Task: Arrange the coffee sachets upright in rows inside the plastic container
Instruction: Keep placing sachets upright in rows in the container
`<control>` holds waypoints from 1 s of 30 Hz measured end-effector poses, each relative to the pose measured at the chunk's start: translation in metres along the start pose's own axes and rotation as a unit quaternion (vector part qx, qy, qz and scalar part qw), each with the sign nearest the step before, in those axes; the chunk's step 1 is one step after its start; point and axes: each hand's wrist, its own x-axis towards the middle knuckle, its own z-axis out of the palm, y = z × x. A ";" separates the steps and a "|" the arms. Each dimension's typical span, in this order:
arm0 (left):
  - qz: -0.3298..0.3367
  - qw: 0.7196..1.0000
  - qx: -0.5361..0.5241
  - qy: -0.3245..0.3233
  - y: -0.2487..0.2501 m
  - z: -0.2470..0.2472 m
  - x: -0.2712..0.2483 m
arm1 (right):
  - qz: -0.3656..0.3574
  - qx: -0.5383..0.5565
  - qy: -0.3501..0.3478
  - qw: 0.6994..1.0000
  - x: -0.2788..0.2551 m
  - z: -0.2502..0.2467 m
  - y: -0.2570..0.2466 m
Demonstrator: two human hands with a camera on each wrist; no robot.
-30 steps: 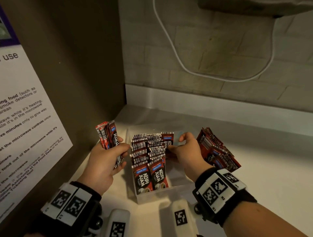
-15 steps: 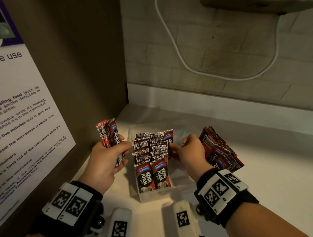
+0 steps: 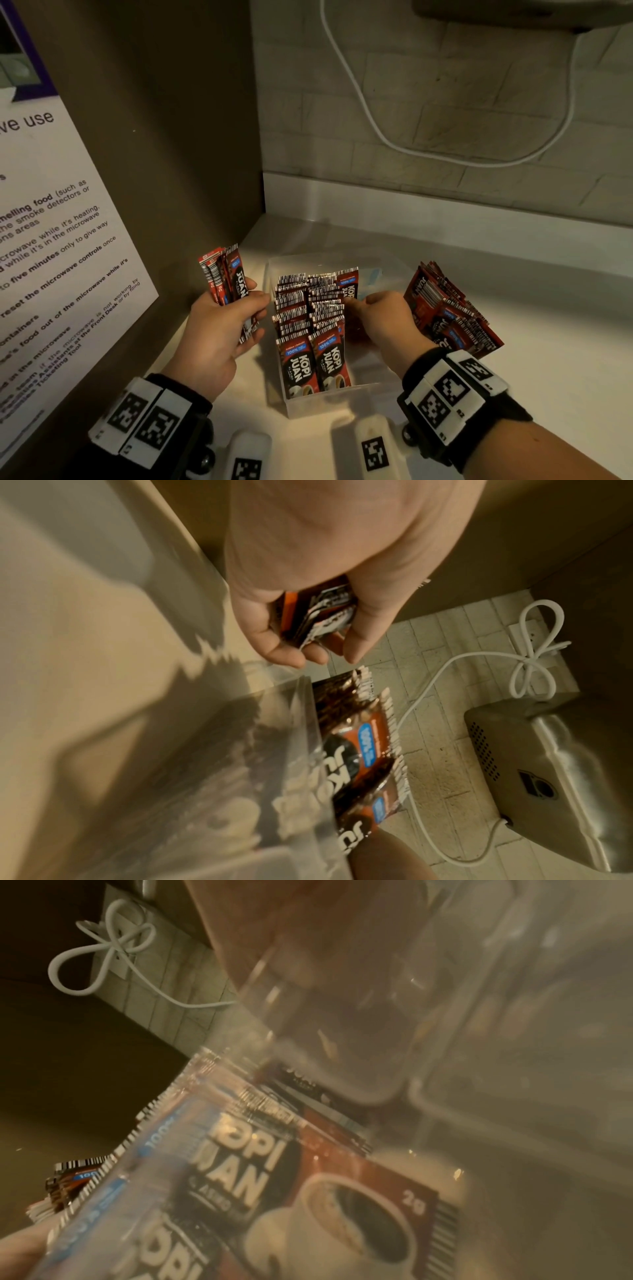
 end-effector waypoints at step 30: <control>0.023 0.983 -0.029 -0.177 0.045 0.030 -0.035 | -0.181 0.142 -0.162 0.960 -0.078 -0.034 -0.079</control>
